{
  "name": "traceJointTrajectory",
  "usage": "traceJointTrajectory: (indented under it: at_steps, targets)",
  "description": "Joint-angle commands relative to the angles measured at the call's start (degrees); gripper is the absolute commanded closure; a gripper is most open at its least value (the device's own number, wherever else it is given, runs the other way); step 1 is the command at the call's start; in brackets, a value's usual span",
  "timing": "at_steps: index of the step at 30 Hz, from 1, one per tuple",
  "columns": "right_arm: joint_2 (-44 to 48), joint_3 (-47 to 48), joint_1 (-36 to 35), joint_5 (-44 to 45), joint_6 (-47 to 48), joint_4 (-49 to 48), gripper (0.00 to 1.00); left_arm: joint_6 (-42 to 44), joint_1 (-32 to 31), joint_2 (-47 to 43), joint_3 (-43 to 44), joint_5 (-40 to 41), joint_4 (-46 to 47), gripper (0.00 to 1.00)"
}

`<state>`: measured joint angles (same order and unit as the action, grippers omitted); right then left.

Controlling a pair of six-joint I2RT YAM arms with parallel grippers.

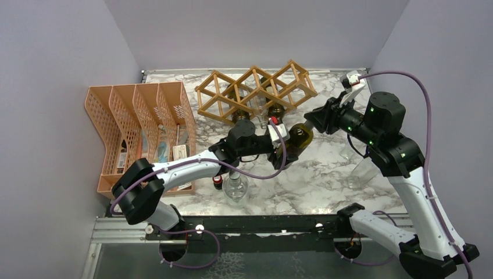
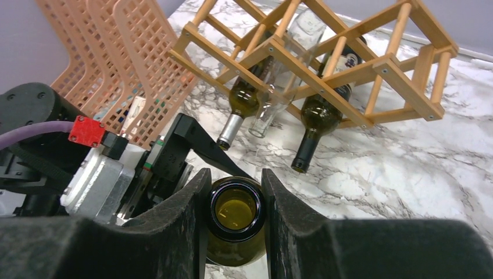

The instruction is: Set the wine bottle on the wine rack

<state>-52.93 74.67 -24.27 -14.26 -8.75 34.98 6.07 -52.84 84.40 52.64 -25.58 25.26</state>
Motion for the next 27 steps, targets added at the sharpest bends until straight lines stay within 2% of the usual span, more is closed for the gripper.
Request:
traceJointTrajectory:
  at_steps: [1,11,15,18,21,23,24,25,26,27]
  targets:
    - [1.45,3.08,0.10,-7.75,-0.43,-6.82,0.99,0.11,0.28,-1.80,-2.69,-1.06,6.41,0.03]
    - [3.47,2.98,0.10,-12.34,-0.96,-8.85,0.99,-0.73,0.41,-3.49,-6.60,-1.72,11.99,0.05]
    - [4.28,2.52,0.10,-14.88,-0.51,-9.71,0.99,-0.61,0.45,-4.28,-7.70,-1.48,14.82,0.13]
    - [4.63,2.32,0.11,-16.18,-0.23,-9.92,0.99,-0.64,0.46,-4.83,-8.34,0.70,17.25,0.28]
    - [4.90,2.23,0.12,-17.03,-0.21,-9.89,0.99,-0.51,0.46,-5.38,-8.20,3.24,18.15,0.47]
    - [5.04,2.08,0.11,-17.18,-0.30,-9.64,0.99,0.52,0.45,-5.77,-7.87,3.37,18.24,0.63]
    - [5.11,2.10,0.10,-17.19,-0.36,-9.37,0.99,1.44,0.46,-5.98,-7.78,3.31,18.27,0.74]
    - [5.11,2.10,0.10,-17.00,-0.43,-9.08,0.98,2.21,0.46,-6.20,-7.66,3.30,18.27,0.92]
    - [5.15,2.14,0.10,-16.71,-0.66,-8.62,0.94,2.79,0.45,-6.46,-7.57,3.74,18.36,1.00]
    - [5.12,2.14,0.15,-16.45,-0.84,-8.12,0.87,3.35,0.43,-6.52,-7.42,4.31,18.39,1.00]
